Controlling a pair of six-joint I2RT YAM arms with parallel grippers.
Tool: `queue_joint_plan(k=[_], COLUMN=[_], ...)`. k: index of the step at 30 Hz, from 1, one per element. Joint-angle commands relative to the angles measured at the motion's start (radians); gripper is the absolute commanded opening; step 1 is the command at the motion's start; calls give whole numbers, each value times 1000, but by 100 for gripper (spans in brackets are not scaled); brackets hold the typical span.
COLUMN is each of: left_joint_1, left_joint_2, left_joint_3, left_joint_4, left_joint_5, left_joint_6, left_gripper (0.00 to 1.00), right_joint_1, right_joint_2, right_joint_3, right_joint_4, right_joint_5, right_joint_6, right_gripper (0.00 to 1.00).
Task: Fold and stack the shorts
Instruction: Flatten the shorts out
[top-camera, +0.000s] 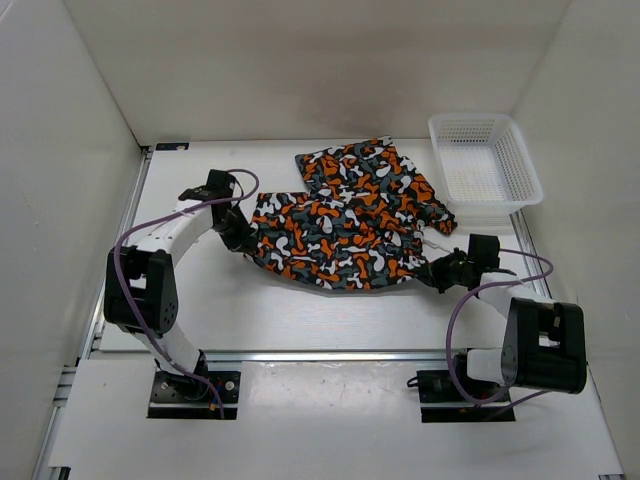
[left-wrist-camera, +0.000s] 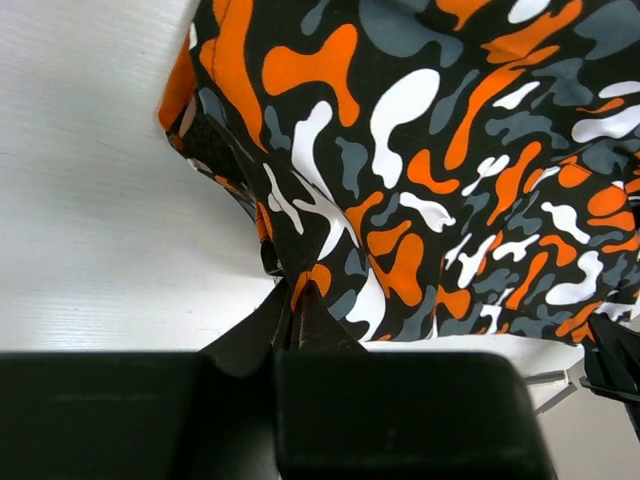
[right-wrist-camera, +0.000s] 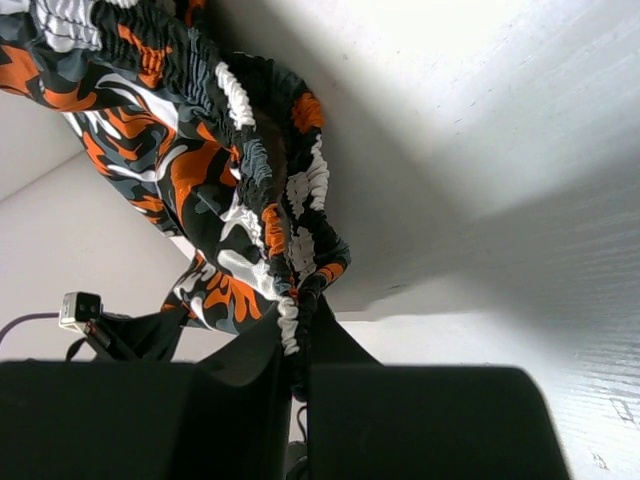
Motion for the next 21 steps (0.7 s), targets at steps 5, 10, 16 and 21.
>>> queue_joint_plan(k=[5, 10, 16, 21], left_joint_1=[0, 9, 9, 9], left_joint_2=[-61, -70, -70, -70], left_joint_3=[47, 56, 47, 47], left_joint_4=[7, -2, -2, -2], left_joint_5=[31, 40, 40, 31], left_joint_6=[16, 25, 25, 25], left_gripper=[10, 10, 10, 10], right_joint_1=[-1, -1, -1, -1], right_joint_2=[-25, -81, -91, -82], right_joint_3=[12, 88, 73, 38], right_joint_4=[-44, -233, -249, -175], right_joint_5=[-13, 88, 110, 78], right_joint_6=[-45, -159, -197, -167], right_gripper=[0, 0, 53, 76])
